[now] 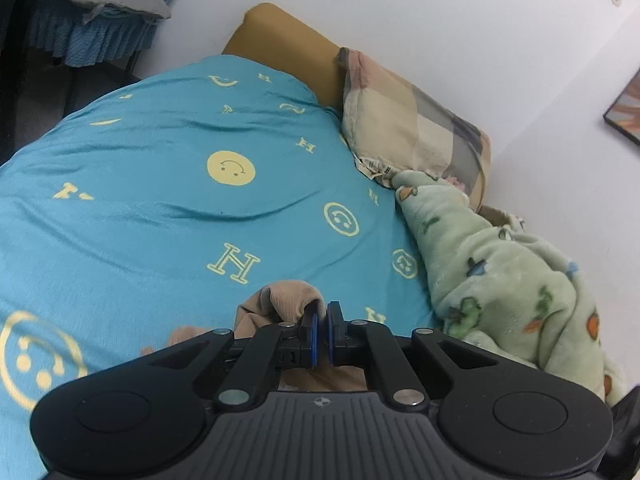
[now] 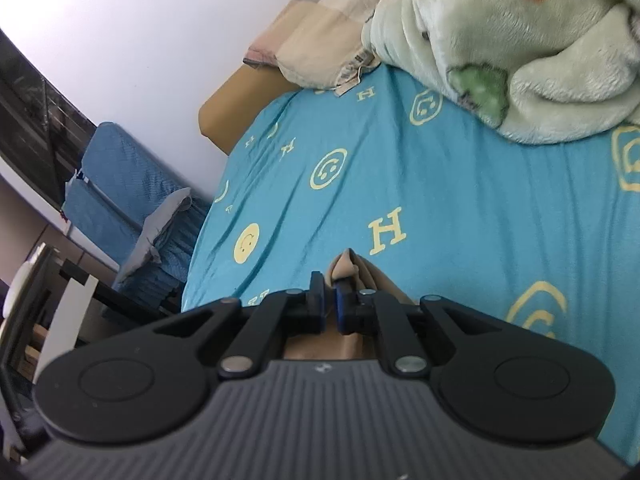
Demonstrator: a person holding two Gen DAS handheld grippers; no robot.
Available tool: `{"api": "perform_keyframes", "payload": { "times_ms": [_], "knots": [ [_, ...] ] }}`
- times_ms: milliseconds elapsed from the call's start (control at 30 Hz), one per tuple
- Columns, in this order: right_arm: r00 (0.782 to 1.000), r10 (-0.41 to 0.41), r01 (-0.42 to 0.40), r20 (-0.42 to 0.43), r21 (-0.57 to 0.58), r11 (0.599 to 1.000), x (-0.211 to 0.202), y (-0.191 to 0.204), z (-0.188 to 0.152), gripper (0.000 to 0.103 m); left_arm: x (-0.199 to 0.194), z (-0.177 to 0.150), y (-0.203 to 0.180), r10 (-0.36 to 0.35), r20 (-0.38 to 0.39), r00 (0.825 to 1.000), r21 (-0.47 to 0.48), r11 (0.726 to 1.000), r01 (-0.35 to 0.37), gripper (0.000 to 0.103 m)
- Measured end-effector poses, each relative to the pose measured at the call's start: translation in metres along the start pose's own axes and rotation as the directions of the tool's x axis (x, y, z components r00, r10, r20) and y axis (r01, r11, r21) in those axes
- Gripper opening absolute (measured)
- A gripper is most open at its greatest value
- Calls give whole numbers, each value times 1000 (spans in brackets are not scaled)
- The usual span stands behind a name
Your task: Fold clothes
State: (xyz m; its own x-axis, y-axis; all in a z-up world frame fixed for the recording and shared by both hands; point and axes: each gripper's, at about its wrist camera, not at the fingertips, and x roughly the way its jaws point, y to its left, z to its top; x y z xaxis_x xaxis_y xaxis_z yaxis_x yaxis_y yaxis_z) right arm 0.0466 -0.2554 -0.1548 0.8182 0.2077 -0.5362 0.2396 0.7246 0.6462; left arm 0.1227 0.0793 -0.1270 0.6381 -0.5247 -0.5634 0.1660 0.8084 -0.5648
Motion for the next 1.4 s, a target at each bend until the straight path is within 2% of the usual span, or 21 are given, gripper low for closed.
{"api": "perform_keyframes", "payload": {
  "times_ms": [33, 67, 100, 133, 167, 200, 267, 333, 467, 600, 700, 767, 867, 1033, 1133, 1200, 1300, 1400],
  "knots": [
    [1000, 6, -6, -9, 6, 1000, 3, 0, 0, 15, 1, 0, 2, -7, -9, 1000, 13, 1000, 7, 8],
    [1000, 16, -15, -19, 15, 1000, 5, 0, -1, 27, 2, 0, 2, -18, -17, 1000, 31, 999, 19, 11],
    [998, 51, -50, -30, 43, 998, 7, -2, -3, 38, 1, 0, 2, -35, -19, 999, 46, 998, 36, 29],
    [994, 101, -97, -42, 84, 992, 8, -5, -6, 64, 0, 0, 2, -53, -20, 998, 59, 997, 54, 57],
    [989, 138, -132, -49, 111, 985, 7, -5, -10, 84, -3, -1, 2, -67, -10, 998, 69, 995, 68, 67],
    [984, 171, -162, -54, 134, 978, 5, -5, -14, 85, -5, -2, 0, -78, 4, 997, 80, 994, 77, 75],
    [983, 179, -173, -46, 102, 980, 1, 0, -20, 85, -5, -5, -4, -77, 10, 997, 119, 990, 75, 77],
    [986, 161, -160, -33, 31, 987, -2, 7, -23, 83, 1, -9, -5, -43, -5, 999, 146, 988, 43, 77],
    [1000, 1, -4, -17, -157, 988, 17, 18, -27, 56, 21, -24, -5, 53, -42, 998, 226, 973, -42, 77],
    [988, -128, 100, -84, -281, 954, 55, 12, -39, 46, 37, -42, -3, 141, -66, 988, 329, 938, -112, 77],
    [984, -163, 124, -75, -368, 921, 63, 15, -51, 45, 40, -50, -3, 173, -62, 983, 388, 911, -136, 76],
    [984, -165, 122, -71, -409, 904, 56, 22, -53, 47, 36, -51, -5, 181, -59, 982, 396, 907, -144, 76],
    [989, -132, 92, -72, -397, 913, 38, 26, -51, 48, 25, -48, -11, 187, -52, 981, 397, 905, -151, 74],
    [996, -88, 71, -20, -420, 905, -10, 44, -49, 48, -21, -48, -21, 174, -45, 984, 355, 923, -147, 74],
    [995, -94, 77, -20, -423, 903, -32, 45, -57, 48, -52, -53, -25, 144, -50, 988, 322, 939, -120, 74],
    [995, -101, 82, -22, -425, 902, -47, 45, -63, 48, -62, -62, -28, 158, -57, 986, 325, 937, -132, 74],
    [985, -161, 117, -65, -437, 892, -43, 40, -77, 48, -61, -79, -29, 197, -103, 975, 347, 926, -150, 73],
    [964, -231, 148, -129, -459, 876, -28, 31, -94, 46, -52, -92, -31, 250, -131, 959, 382, 906, -184, 73]
  ]
}}
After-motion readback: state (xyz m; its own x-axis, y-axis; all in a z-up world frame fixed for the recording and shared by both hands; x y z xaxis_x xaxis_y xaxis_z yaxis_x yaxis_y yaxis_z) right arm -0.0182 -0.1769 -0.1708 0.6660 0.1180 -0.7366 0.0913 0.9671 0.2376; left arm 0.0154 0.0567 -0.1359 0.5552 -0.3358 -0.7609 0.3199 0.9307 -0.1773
